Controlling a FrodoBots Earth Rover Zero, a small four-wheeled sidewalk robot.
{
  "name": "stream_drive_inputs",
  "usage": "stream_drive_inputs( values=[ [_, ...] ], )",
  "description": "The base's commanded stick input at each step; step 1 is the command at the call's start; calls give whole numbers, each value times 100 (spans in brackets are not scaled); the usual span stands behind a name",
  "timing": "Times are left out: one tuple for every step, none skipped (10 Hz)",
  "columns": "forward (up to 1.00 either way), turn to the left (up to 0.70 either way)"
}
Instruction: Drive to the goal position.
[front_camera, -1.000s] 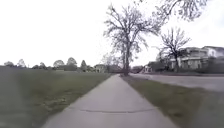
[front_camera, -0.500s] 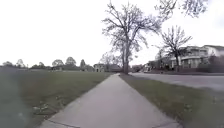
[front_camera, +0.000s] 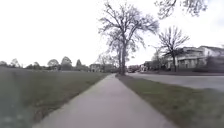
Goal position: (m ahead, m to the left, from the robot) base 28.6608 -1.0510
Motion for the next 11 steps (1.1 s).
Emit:
stream_drive_inputs(
  values=[
    [100, 0],
    [100, 0],
    [100, 0],
    [100, 0],
    [100, 0],
    [100, 0],
    [100, 0],
    [100, 0],
    [100, 9],
    [100, 35],
    [100, 8]
  ],
)
